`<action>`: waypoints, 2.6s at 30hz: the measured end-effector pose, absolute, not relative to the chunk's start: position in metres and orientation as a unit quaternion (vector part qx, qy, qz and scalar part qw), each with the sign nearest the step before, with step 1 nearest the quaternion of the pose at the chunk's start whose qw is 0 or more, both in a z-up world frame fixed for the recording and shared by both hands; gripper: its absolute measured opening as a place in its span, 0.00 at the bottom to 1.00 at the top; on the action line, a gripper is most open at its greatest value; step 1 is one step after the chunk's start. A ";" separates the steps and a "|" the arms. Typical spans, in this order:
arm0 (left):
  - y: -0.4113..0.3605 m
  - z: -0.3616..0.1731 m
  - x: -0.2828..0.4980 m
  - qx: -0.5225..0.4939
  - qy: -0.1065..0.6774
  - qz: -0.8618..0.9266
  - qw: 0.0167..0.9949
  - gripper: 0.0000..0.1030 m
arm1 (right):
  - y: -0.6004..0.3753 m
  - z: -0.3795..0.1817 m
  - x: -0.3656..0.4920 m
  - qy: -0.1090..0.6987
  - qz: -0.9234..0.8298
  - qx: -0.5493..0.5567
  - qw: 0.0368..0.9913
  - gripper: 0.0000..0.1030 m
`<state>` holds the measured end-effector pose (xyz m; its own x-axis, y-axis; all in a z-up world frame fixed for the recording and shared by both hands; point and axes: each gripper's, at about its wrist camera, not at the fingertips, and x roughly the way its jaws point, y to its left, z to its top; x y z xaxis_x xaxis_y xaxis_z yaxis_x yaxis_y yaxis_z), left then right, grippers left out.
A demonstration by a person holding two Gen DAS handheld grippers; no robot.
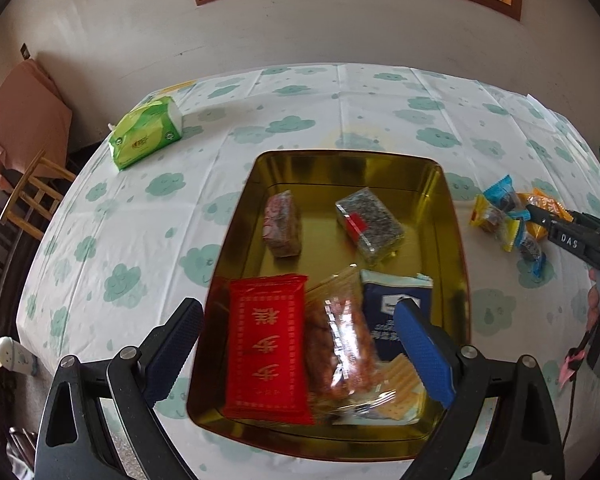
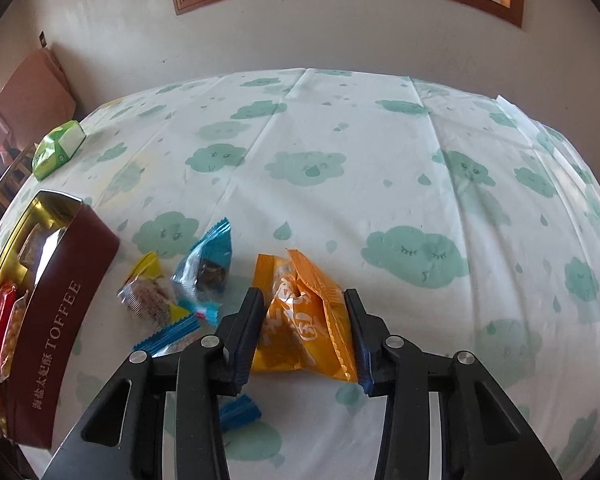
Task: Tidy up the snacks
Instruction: 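Grasp the orange snack bag with the right tool, then grasp the blue-wrapped candy with the left tool while the right tool holds the orange bag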
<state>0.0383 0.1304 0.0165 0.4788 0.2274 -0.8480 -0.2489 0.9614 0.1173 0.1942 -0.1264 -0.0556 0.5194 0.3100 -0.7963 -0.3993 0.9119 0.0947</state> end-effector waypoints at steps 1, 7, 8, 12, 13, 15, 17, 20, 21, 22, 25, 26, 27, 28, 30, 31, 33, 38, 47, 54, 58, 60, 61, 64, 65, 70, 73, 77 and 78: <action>0.128 0.017 0.039 -0.011 0.491 0.135 0.860 0.92 | -0.127 -0.055 0.189 0.442 0.204 -0.049 0.872 0.38; 0.104 0.016 0.043 -0.002 0.492 0.108 0.864 0.92 | -0.136 -0.055 0.158 0.438 0.198 -0.035 0.876 0.38; 0.101 0.016 0.043 -0.002 0.491 0.104 0.865 0.92 | -0.138 -0.055 0.153 0.439 0.199 -0.033 0.876 0.37; 0.085 0.015 0.046 -0.001 0.490 0.083 0.868 0.92 | -0.143 -0.054 0.132 0.440 0.209 -0.027 0.873 0.37; 0.081 0.014 0.047 -0.002 0.490 0.078 0.868 0.92 | -0.144 -0.054 0.127 0.440 0.212 -0.027 0.872 0.37; 0.073 0.013 0.049 -0.002 0.491 0.069 0.869 0.92 | -0.148 -0.053 0.121 0.438 0.212 -0.025 0.874 0.37; 0.060 0.014 0.051 0.001 0.487 0.052 0.872 0.92 | -0.155 -0.054 0.116 0.434 0.206 -0.026 0.877 0.36; 0.042 0.016 0.054 0.005 0.483 0.033 0.875 0.92 | -0.168 -0.055 0.113 0.430 0.192 -0.027 0.882 0.36; 0.036 0.017 0.055 0.005 0.481 0.025 0.876 0.92 | -0.173 -0.055 0.114 0.429 0.189 -0.024 0.883 0.36; 0.031 0.018 0.056 0.006 0.480 0.020 0.877 0.92 | -0.178 -0.055 0.115 0.428 0.183 -0.022 0.885 0.36; 0.013 0.017 0.063 0.012 0.474 0.005 0.880 0.92 | -0.195 -0.056 0.119 0.424 0.167 -0.017 0.890 0.36; 0.009 0.015 0.066 0.012 0.477 0.001 0.879 0.92 | -0.201 -0.056 0.120 0.423 0.159 -0.015 0.892 0.36; 0.003 0.013 0.071 0.010 0.481 -0.007 0.877 0.91 | -0.206 -0.056 0.121 0.420 0.150 -0.017 0.895 0.36; -0.002 0.011 0.075 0.008 0.483 -0.013 0.876 0.89 | -0.210 -0.056 0.122 0.418 0.143 -0.020 0.897 0.36; -0.010 0.005 0.083 0.008 0.495 -0.021 0.869 0.83 | -0.220 -0.056 0.125 0.415 0.130 -0.024 0.900 0.36; -0.014 0.003 0.086 0.008 0.498 -0.025 0.867 0.80 | -0.225 -0.057 0.126 0.415 0.127 -0.021 0.901 0.36; -0.022 -0.002 0.093 0.010 0.503 -0.026 0.864 0.76 | -0.235 -0.058 0.128 0.415 0.122 -0.010 0.901 0.36; -0.032 -0.013 0.109 -0.013 0.518 -0.043 0.854 0.65 | -0.243 -0.060 0.132 0.421 0.126 0.013 0.898 0.37; -0.043 -0.040 0.135 -0.045 0.543 -0.035 0.838 0.41 | -0.245 -0.060 0.132 0.423 0.129 0.020 0.897 0.37; -0.045 -0.049 0.142 -0.046 0.551 -0.040 0.832 0.26 | -0.246 -0.060 0.132 0.423 0.130 0.021 0.897 0.37; -0.042 -0.049 0.140 -0.047 0.550 -0.044 0.833 0.23 | -0.246 -0.061 0.132 0.423 0.129 0.021 0.897 0.38; -0.040 -0.049 0.139 -0.049 0.550 -0.045 0.832 0.22 | -0.246 -0.061 0.132 0.423 0.129 0.021 0.897 0.38; -0.040 -0.049 0.139 -0.050 0.551 -0.044 0.832 0.22 | -0.246 -0.061 0.132 0.423 0.129 0.021 0.897 0.38; -0.038 -0.048 0.135 -0.051 0.552 -0.043 0.831 0.21 | -0.246 -0.061 0.132 0.423 0.129 0.020 0.897 0.38; -0.037 -0.048 0.133 -0.049 0.552 -0.042 0.831 0.21 | -0.245 -0.061 0.132 0.423 0.129 0.019 0.897 0.38; -0.035 -0.044 0.124 -0.045 0.552 -0.042 0.831 0.21 | -0.242 -0.061 0.132 0.423 0.127 0.016 0.897 0.38; -0.033 -0.040 0.120 -0.048 0.551 -0.044 0.832 0.21 | -0.241 -0.061 0.132 0.423 0.125 0.012 0.897 0.38; -0.030 -0.031 0.112 -0.044 0.544 -0.045 0.837 0.21 | -0.238 -0.061 0.131 0.423 0.122 0.006 0.898 0.38; -0.029 -0.029 0.110 -0.043 0.542 -0.045 0.838 0.21 | -0.238 -0.061 0.131 0.423 0.121 0.004 0.898 0.38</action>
